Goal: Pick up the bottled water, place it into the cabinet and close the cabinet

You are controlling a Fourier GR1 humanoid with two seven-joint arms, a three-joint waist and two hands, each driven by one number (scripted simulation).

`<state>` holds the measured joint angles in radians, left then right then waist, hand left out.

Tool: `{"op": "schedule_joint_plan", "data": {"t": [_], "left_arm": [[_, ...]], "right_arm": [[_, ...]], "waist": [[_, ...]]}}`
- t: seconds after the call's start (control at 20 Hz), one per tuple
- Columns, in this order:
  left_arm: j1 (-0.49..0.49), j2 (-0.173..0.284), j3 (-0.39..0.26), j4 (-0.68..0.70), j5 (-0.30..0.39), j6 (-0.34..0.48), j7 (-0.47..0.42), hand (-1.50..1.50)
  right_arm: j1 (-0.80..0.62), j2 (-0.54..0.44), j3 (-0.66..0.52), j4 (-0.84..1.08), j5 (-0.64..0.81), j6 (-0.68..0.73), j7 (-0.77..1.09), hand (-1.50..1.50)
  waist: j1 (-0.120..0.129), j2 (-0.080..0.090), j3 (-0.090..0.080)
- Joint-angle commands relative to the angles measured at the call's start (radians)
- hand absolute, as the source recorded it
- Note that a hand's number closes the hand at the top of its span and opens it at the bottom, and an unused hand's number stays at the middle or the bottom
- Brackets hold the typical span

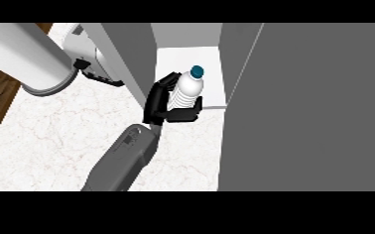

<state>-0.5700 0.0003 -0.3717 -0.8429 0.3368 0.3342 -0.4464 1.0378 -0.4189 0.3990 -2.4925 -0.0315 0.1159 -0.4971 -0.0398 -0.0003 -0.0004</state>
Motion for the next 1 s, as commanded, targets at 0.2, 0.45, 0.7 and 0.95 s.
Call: {"op": "schedule_joint_plan", "data": {"t": [0.2, 0.45, 0.7, 0.95], "left_arm": [[-0.229, 0.0, -0.019, 0.167, 0.125, 0.116, 0.068, 1.5], [-0.342, 0.0, 0.025, 0.306, 0.199, 0.132, 0.075, 1.5], [-0.438, 0.006, 0.072, 0.452, 0.12, 0.227, 0.074, 1.5], [-0.472, 0.009, 0.003, 0.591, 0.01, 0.417, 0.038, 1.5]], "right_arm": [[0.06, -0.013, -0.03, -0.063, -0.073, 0.028, -0.012, -1.5], [0.003, -0.012, -0.076, -0.058, -0.112, 0.043, 0.012, -1.5], [0.036, -0.01, -0.097, -0.083, -0.13, 0.053, 0.002, -1.5], [0.056, -0.002, -0.038, -0.059, -0.067, 0.074, -0.039, -1.5]], "waist": [[-0.019, 0.006, 0.0], [-0.032, 0.018, 0.0], [-0.018, 0.017, 0.0], [-0.038, 0.018, 0.0]]}}
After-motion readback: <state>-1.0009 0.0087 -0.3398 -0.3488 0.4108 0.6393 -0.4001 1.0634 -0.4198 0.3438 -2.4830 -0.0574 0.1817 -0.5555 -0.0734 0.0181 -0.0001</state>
